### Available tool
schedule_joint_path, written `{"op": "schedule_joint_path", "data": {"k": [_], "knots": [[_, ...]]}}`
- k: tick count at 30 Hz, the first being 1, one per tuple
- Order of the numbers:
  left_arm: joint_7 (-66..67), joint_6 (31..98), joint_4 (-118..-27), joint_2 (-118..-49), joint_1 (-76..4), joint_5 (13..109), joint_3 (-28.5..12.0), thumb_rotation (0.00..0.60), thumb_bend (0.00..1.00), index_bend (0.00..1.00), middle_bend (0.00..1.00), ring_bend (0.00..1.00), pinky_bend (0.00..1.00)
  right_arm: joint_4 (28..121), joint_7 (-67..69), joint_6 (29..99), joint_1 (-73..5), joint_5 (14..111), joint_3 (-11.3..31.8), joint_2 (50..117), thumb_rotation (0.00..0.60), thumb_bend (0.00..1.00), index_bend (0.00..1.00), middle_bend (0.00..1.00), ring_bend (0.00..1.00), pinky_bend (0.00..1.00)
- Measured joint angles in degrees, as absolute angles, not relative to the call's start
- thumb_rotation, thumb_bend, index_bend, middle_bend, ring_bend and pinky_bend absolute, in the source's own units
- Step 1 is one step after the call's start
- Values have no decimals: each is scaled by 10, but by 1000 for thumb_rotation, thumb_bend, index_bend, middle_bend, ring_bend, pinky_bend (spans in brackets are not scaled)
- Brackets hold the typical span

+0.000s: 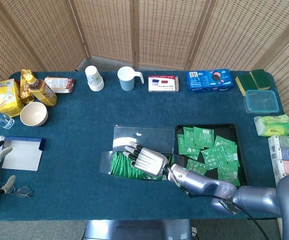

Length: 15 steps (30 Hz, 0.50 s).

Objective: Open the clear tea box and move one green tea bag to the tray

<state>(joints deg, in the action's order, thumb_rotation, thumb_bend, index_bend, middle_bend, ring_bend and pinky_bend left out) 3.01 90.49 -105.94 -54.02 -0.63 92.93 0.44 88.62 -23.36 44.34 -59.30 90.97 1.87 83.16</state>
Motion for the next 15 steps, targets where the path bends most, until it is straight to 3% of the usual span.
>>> {"op": "schedule_joint_path", "data": {"k": [15], "knots": [[30,905,-1056,-542,-6,928,3,600,287,143,61,0,263,872,-215,457,-589,921,22,847,600,194,476,144,23,0]]}}
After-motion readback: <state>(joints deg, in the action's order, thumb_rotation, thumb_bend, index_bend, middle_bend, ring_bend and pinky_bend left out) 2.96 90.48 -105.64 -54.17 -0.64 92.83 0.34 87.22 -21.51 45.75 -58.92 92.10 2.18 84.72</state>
